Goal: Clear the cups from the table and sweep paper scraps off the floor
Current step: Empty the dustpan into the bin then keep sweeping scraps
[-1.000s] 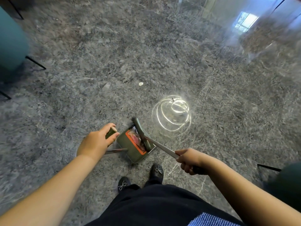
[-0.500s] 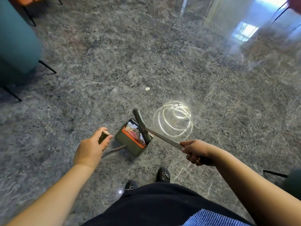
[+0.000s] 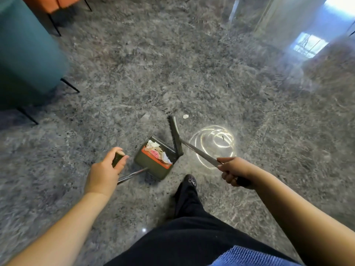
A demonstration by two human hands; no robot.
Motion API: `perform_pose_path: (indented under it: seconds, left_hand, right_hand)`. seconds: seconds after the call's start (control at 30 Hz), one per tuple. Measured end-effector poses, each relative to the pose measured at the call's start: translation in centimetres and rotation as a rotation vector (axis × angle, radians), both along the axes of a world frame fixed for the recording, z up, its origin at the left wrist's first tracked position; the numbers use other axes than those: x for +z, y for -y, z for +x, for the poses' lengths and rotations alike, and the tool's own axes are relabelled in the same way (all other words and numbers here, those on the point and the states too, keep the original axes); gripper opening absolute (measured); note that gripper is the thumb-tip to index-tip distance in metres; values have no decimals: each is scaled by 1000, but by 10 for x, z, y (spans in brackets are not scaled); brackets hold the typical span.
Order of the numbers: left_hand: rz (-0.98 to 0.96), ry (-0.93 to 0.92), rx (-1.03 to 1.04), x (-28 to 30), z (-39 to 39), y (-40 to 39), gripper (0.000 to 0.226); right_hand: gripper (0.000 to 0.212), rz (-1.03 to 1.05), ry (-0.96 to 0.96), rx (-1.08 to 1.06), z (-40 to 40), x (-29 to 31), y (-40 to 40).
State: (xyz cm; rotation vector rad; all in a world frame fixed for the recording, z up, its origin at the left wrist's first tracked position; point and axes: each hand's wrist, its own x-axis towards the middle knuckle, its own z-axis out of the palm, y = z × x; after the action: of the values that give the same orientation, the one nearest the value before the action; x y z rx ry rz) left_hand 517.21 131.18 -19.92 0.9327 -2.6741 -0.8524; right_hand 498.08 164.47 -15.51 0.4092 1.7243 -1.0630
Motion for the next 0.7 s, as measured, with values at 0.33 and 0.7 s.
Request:
perform_pose_path:
  seconds: [0.33, 0.7]
  left_hand:
    - [19, 114, 26, 22, -140, 27, 51]
    - [68, 182, -120, 23, -284, 84, 28]
  right_hand:
    - [49, 63, -15, 74, -152, 1, 31]
    - [57, 142, -54, -7, -236, -5, 53]
